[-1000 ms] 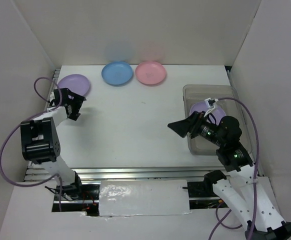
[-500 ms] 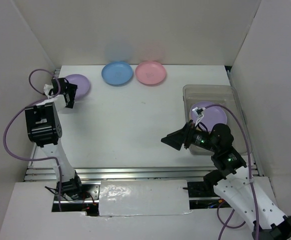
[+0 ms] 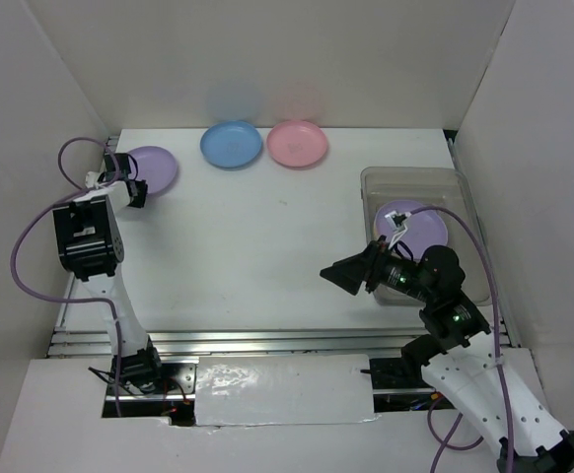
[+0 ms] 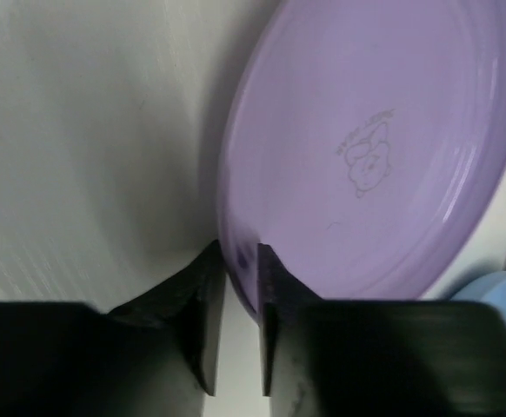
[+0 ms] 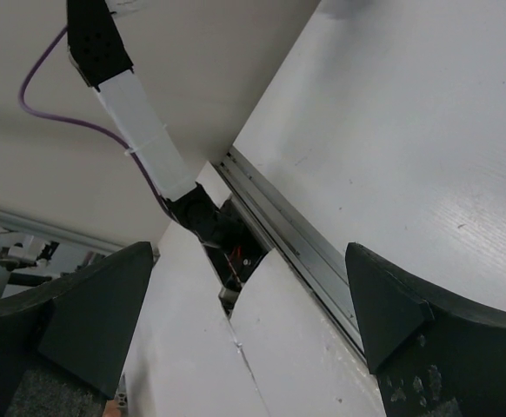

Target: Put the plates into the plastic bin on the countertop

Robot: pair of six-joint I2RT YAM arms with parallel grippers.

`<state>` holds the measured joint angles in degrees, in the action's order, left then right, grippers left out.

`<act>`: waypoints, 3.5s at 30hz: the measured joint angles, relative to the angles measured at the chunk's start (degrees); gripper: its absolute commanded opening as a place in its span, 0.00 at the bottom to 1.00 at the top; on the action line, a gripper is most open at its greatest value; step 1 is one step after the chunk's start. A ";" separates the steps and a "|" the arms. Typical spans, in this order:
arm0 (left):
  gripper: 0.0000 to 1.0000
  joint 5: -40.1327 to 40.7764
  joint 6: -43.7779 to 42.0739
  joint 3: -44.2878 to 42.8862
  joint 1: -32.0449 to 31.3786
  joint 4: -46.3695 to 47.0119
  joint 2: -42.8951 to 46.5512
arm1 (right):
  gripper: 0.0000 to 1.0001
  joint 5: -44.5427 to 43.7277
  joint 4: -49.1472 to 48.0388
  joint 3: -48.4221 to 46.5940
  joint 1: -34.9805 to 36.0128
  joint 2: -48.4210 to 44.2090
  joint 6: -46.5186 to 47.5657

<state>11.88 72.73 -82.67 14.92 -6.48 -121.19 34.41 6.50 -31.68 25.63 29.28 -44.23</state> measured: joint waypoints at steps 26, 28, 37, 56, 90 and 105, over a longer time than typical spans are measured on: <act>0.00 -1.05 -13.29 30.34 -36.65 -10.16 56.61 | 1.00 -30.93 11.65 -19.08 5.97 22.82 9.92; 0.00 -0.79 -14.21 31.04 -40.39 -13.27 56.78 | 1.00 -33.29 11.67 -20.41 6.01 25.16 10.88; 0.00 -0.59 -16.06 29.94 -51.12 -19.12 62.20 | 0.73 -35.89 10.64 -20.79 8.63 33.66 11.37; 0.99 7.17 -19.32 25.79 -50.51 -32.46 74.90 | 0.00 -42.27 14.73 -14.88 -25.35 33.81 -0.74; 0.99 -3.74 -27.89 33.81 -37.18 -27.15 67.25 | 1.00 -25.97 17.68 -11.82 -51.45 23.26 0.92; 0.99 -12.94 -15.41 19.85 -17.57 5.57 23.96 | 1.00 -3.74 16.06 -12.85 -21.14 1.53 3.72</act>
<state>-1.06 57.32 -62.83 -2.66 -0.91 -97.23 30.68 22.57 -44.53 4.49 30.81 -40.51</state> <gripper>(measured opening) 0.993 0.997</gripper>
